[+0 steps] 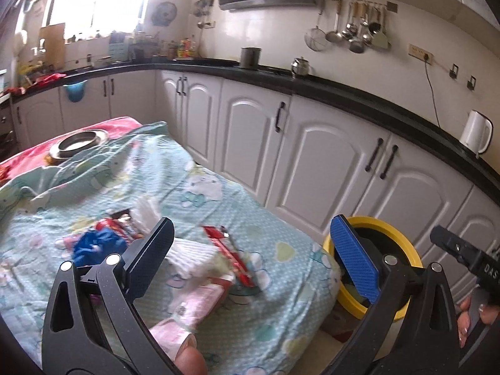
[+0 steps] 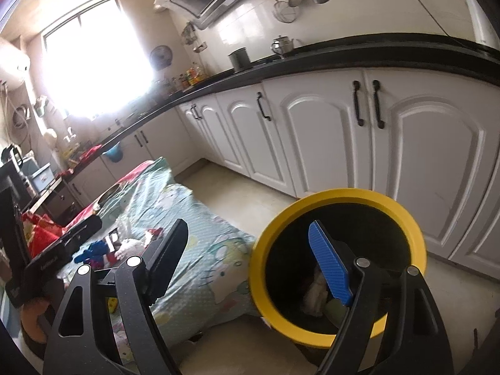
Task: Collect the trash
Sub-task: 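Move both open tools back toward the remaining trash on the bed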
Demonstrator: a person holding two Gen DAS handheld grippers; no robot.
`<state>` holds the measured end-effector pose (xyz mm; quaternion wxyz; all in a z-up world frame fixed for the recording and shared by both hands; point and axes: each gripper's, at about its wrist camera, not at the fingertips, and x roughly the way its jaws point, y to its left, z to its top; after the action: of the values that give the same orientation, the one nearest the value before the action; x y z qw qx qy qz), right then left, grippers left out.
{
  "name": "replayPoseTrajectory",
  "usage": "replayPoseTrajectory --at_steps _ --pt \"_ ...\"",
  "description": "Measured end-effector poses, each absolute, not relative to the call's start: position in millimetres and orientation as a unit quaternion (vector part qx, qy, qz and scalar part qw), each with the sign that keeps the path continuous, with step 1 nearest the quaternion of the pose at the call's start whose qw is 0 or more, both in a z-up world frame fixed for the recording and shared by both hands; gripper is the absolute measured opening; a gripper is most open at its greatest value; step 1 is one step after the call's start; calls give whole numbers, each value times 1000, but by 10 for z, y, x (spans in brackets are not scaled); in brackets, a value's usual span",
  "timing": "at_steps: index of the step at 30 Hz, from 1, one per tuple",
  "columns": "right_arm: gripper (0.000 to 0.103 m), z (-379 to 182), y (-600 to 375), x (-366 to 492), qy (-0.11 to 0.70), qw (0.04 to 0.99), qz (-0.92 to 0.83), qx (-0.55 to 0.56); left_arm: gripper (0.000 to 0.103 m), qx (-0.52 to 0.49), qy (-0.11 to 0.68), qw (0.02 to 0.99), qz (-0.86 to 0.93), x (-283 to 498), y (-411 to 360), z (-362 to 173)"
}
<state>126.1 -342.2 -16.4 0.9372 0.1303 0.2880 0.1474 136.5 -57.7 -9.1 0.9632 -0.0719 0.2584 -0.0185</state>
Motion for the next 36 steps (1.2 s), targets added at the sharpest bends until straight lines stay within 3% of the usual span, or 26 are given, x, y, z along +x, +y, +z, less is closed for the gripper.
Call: replayPoseTrajectory --at_steps 23,36 --pt "78 -138 -2236 1267 325 909 251 70 92 -110 240 962 74 1255 303 -90" --pt "81 -399 -1484 1359 383 873 298 51 92 -153 249 949 121 1124 947 -175"
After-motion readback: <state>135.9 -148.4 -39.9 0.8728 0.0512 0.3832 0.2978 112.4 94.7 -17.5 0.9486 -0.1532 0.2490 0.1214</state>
